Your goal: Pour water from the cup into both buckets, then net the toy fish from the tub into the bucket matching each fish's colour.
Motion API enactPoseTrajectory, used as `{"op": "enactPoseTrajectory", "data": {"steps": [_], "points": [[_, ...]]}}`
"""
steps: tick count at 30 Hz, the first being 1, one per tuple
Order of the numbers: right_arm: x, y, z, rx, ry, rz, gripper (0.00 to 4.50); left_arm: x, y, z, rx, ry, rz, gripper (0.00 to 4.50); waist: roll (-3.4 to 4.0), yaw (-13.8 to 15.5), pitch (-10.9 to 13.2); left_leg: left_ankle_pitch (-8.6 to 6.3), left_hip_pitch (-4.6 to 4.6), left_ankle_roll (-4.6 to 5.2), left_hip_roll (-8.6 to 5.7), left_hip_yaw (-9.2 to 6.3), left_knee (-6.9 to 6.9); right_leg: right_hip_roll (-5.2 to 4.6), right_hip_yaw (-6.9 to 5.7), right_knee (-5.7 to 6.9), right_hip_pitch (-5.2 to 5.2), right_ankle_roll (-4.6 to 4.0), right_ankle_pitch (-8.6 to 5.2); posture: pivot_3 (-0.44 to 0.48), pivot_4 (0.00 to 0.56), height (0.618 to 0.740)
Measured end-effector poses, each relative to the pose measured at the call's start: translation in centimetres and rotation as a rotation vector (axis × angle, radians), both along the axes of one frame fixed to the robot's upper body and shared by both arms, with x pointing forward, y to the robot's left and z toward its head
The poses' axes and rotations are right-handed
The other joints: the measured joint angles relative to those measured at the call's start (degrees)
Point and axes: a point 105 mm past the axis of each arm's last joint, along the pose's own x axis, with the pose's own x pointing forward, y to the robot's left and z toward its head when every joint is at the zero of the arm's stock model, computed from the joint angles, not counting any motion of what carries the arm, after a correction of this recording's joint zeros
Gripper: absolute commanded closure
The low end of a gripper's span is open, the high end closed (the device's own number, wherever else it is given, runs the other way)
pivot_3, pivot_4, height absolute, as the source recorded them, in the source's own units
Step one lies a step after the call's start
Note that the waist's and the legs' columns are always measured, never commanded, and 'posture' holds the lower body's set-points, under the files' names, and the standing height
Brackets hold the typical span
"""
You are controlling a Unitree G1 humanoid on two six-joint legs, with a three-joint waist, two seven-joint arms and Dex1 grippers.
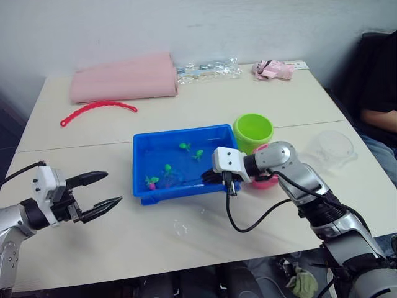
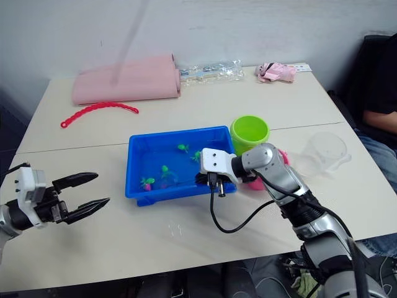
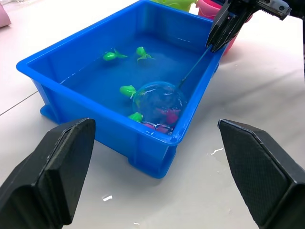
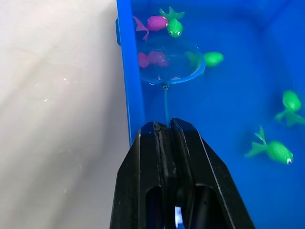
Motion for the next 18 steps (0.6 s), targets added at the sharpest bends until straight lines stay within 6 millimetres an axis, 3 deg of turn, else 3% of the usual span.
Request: {"op": "enactPoseTrajectory", "data": {"steps": [13, 18], "points": [[0.8, 1.3, -0.1, -0.097, -0.088, 0.064, 4.50, 0.1, 0.1, 0.1, 0.001, -0.007, 0.012, 0.03, -0.01, -0.1, 0.0, 0.00, 0.00, -0.01, 0.01, 0.00, 0.00, 0.02, 0.00, 0.04, -0.01, 0.00, 0.00, 0.000, 0.150, 0.740], [0.2, 2.5, 0.2, -0.034, -0.034, 0.085, 4.50, 0.3, 0.0, 0.5, 0.001, -0.025, 0.010, 0.03, -0.01, -0.2, 0.0, 0.00, 0.00, -0.02, 0.03, 0.00, 0.00, 0.04, 0.00, 0.07, -0.01, 0.00, 0.00, 0.000, 0.150, 0.740]]}}
